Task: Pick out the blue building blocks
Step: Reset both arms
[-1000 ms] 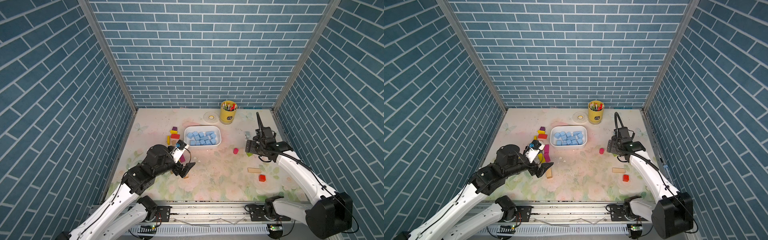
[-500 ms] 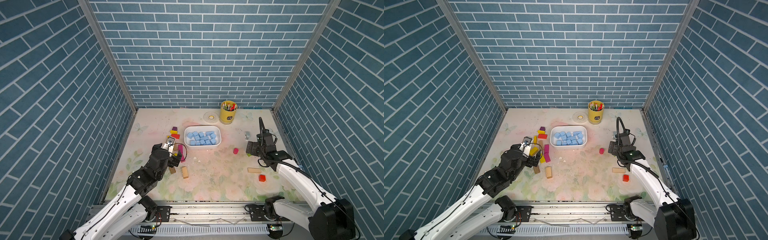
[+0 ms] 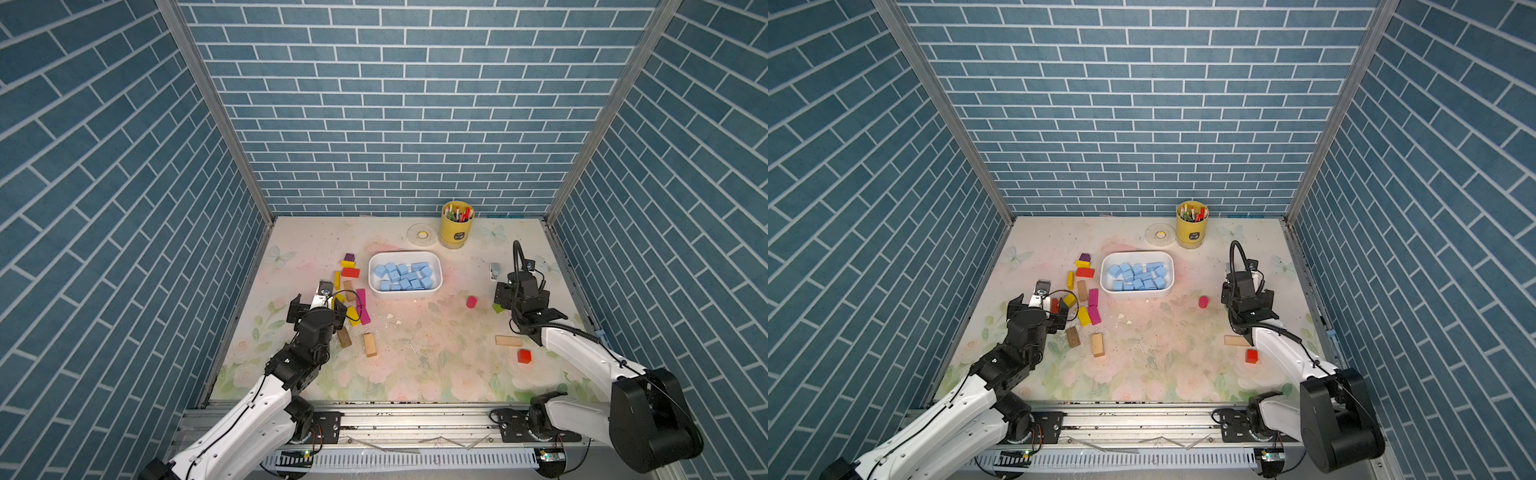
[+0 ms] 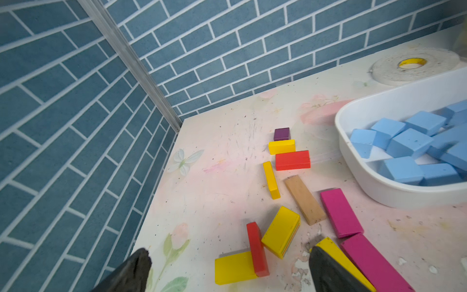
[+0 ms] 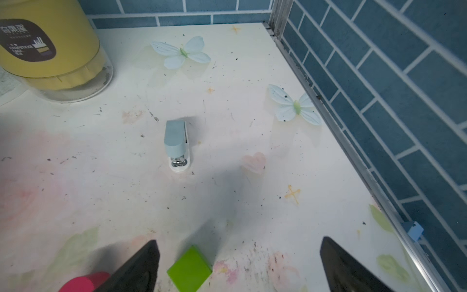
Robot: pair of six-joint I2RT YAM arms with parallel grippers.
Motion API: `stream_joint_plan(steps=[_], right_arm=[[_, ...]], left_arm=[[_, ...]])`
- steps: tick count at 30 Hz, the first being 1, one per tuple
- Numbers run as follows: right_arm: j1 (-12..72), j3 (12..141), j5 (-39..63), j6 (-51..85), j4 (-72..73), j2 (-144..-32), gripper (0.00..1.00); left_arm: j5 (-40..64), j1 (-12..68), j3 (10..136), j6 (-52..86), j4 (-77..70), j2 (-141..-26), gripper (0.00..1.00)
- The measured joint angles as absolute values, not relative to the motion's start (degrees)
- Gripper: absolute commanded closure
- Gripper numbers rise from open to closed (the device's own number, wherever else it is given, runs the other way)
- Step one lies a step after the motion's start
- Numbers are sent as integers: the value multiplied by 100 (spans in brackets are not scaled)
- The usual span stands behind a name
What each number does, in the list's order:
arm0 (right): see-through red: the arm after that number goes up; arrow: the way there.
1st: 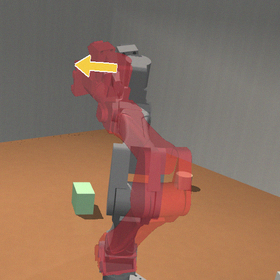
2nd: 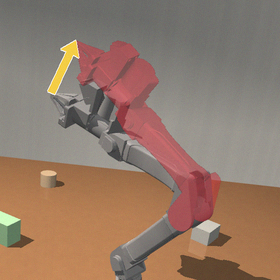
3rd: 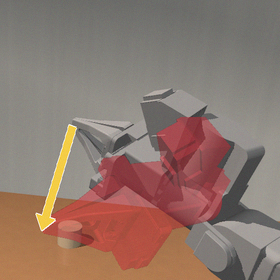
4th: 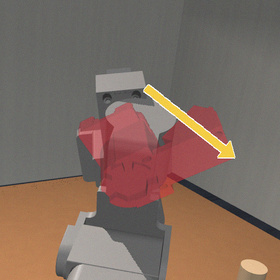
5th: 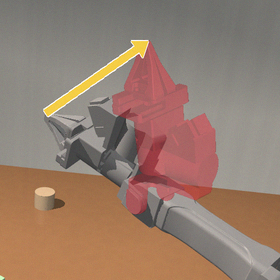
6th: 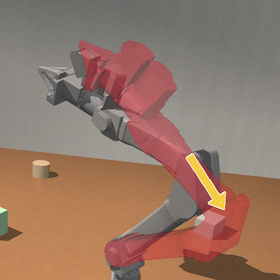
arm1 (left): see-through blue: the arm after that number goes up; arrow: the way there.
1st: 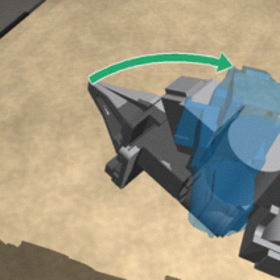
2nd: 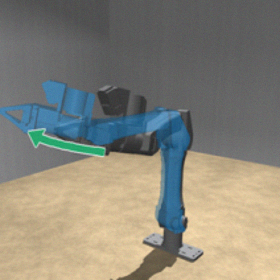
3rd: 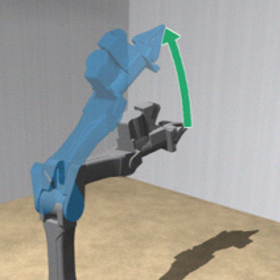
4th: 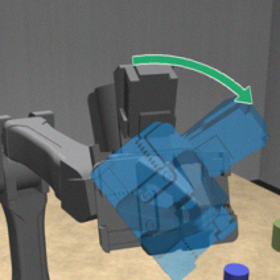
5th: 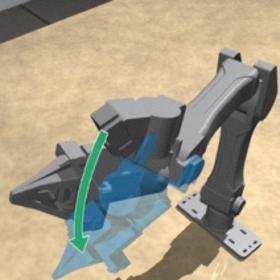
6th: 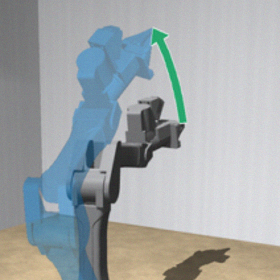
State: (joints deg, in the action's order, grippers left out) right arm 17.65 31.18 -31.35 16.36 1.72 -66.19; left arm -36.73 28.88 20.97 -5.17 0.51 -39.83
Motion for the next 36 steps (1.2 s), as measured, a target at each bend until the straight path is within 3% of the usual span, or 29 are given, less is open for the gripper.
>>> stream_joint_plan(steps=[8,16,24,36], right_arm=[[1623,2462,-3509,1081,1234,-5959,1],[1022,2036,-3568,628,2687,-6969,1],[648,2014,-2908,344,3778,-7679,1],[318,2117,-1632,248,4412,-8409,1]], left_arm=[[-3312,1920,2029,-268,-399,-4541,1],[-2696,1094,1767,-84,-1553,-5798,1],[-1841,655,2038,-220,-2742,-7334,1],[-587,102,2399,-266,-3524,-7824,1]])
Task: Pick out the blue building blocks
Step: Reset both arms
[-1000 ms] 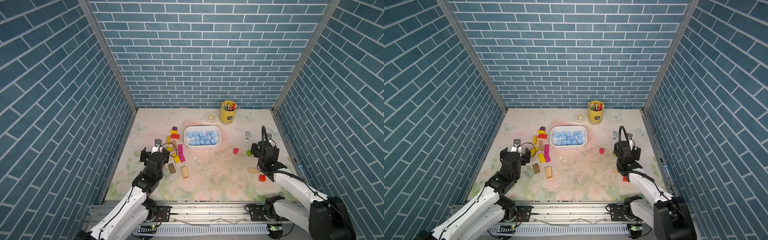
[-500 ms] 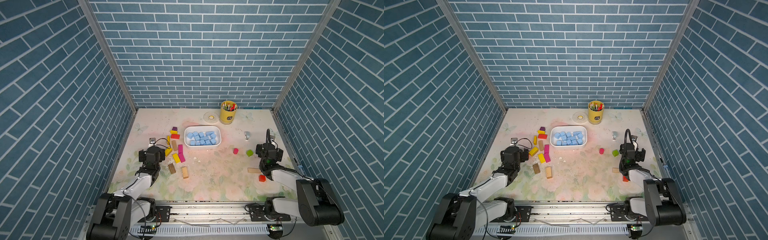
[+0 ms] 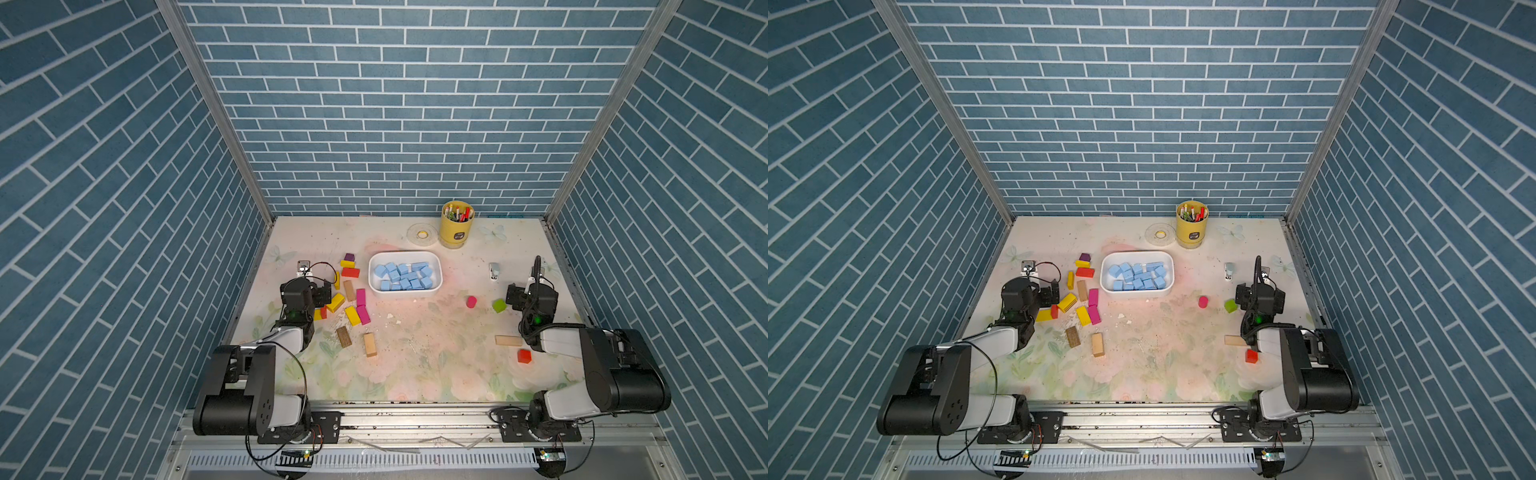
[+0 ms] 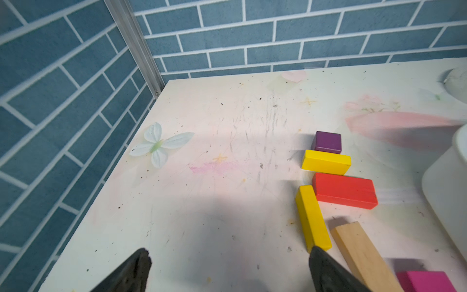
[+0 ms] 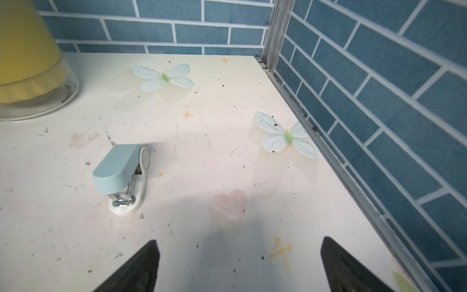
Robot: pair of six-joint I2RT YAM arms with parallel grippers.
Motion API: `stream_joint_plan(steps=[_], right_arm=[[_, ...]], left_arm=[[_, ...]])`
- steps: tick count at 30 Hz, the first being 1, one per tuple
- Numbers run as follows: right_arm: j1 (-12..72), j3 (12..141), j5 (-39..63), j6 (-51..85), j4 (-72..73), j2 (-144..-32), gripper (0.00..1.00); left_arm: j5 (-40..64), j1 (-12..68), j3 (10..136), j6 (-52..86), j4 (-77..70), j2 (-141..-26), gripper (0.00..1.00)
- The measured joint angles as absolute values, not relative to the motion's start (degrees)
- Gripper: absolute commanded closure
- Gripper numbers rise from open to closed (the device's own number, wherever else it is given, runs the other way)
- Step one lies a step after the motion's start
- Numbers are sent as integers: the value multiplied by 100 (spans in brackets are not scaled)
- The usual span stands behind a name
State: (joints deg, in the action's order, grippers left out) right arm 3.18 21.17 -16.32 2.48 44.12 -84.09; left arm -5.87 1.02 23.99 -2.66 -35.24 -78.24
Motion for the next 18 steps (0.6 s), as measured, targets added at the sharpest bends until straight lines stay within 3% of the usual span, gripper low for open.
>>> stream_joint_plan(steps=[8,18], right_arm=[[266,2010,-1188,248,4856,-8409,1],[73,1929,-725,250,5124,-8689,1]], left_arm=[[-217,-14,1815,-217,-4998,-8591,1],[440,-8,2115,-436,-5063,-8735,1]])
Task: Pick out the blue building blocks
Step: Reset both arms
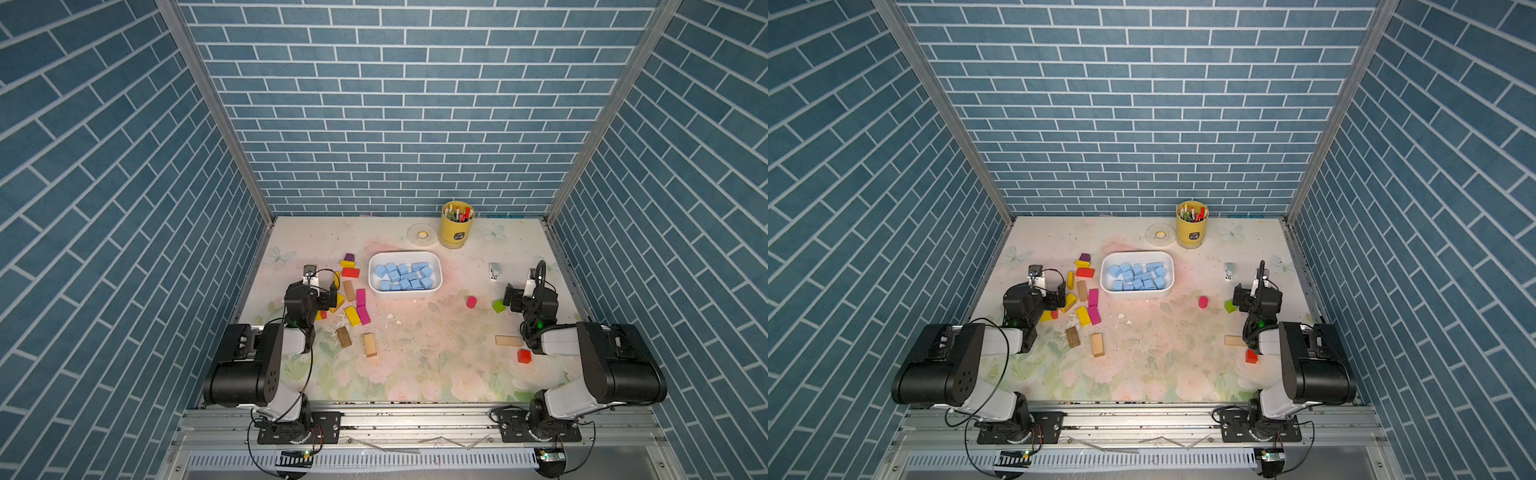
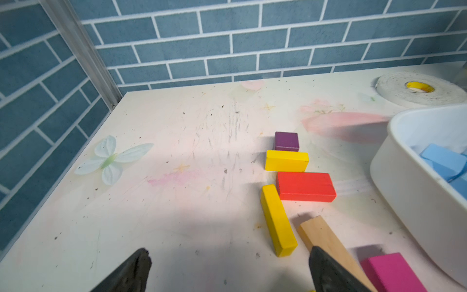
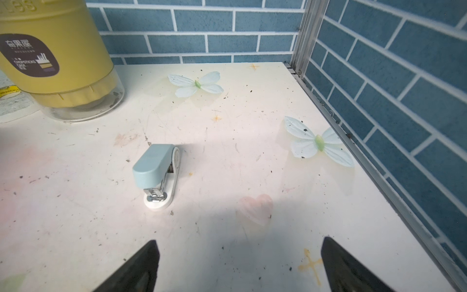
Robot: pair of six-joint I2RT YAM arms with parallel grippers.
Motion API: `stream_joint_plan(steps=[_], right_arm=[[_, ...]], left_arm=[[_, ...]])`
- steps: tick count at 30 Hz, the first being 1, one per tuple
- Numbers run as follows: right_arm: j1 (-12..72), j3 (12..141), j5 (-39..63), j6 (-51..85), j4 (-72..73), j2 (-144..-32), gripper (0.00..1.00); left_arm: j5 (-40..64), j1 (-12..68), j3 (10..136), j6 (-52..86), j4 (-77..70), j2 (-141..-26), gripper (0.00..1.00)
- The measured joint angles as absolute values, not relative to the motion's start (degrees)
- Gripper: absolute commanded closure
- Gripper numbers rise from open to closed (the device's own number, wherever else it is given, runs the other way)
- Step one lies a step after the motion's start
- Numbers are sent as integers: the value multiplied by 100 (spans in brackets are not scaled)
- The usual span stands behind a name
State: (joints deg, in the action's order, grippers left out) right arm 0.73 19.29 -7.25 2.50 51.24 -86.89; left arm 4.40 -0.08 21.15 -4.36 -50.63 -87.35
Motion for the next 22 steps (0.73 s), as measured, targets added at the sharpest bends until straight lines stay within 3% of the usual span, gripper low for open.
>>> stream_joint_plan(steps=[22], right_arm=[[-187,2213,-231,268,4722,-8700,1]], left_arm=[[207,-8,2141,-427,-5000,-8735,1]])
